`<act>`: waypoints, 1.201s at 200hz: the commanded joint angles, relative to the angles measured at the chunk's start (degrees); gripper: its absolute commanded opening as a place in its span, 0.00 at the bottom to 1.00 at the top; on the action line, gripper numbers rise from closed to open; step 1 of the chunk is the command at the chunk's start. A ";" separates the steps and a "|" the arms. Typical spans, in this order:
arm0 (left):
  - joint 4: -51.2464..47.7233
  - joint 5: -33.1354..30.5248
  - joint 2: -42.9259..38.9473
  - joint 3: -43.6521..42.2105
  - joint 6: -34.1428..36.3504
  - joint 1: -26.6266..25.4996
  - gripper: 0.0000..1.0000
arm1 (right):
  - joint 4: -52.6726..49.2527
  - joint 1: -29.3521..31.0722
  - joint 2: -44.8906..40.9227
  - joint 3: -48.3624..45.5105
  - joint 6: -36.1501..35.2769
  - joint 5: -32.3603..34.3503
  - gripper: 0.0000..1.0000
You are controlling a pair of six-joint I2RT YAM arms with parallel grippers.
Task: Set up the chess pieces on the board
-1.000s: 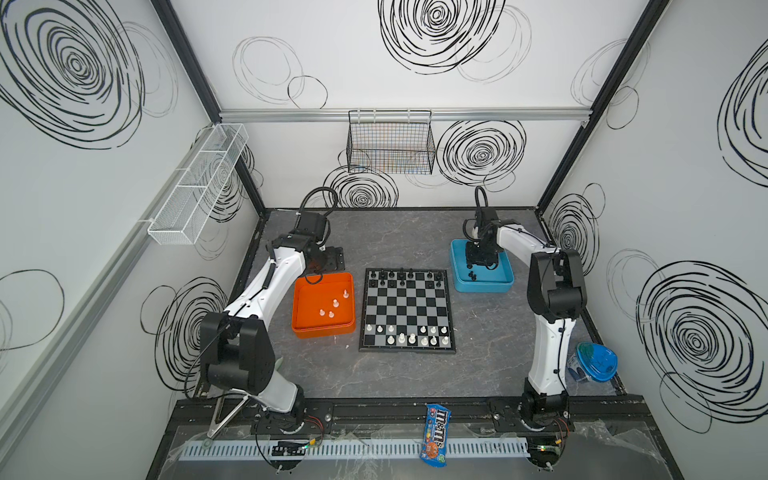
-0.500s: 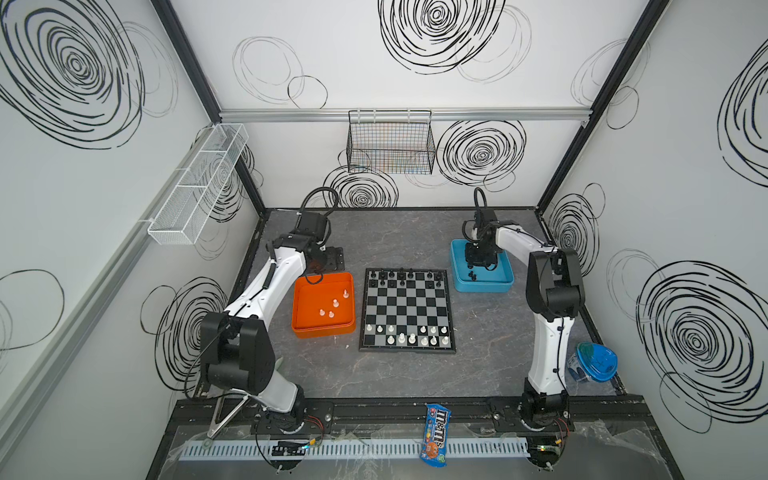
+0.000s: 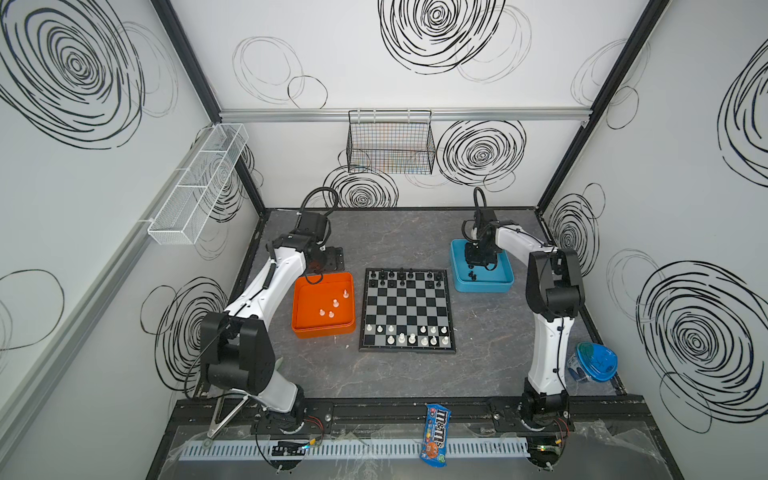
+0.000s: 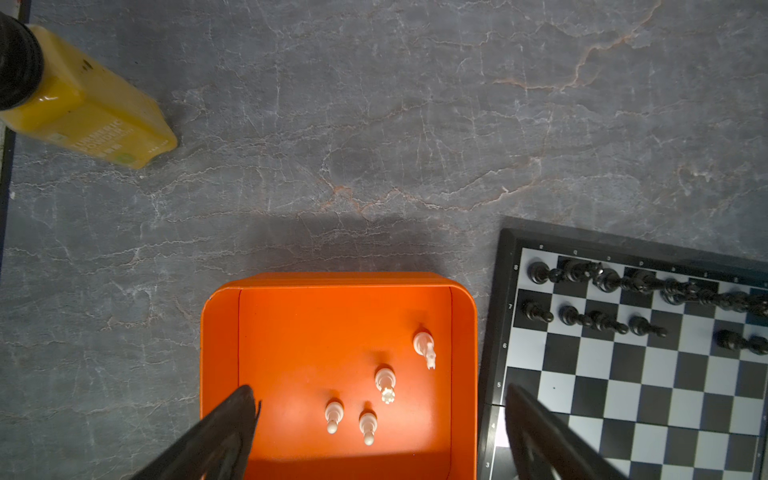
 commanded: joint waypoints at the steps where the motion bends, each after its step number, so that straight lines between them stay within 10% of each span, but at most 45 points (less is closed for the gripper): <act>1: 1.62 1.30 0.16 -0.66 0.50 -0.05 0.96 | -0.62 0.11 -1.22 0.76 -0.58 1.68 0.13; 109: 9.16 19.65 -5.61 -7.03 3.09 -1.12 0.96 | -6.49 2.94 -8.79 6.17 -2.14 0.57 0.10; 240: 27.03 17.01 -21.96 -25.88 11.27 -9.19 0.96 | -7.10 19.59 -4.62 10.09 -2.38 -4.19 0.10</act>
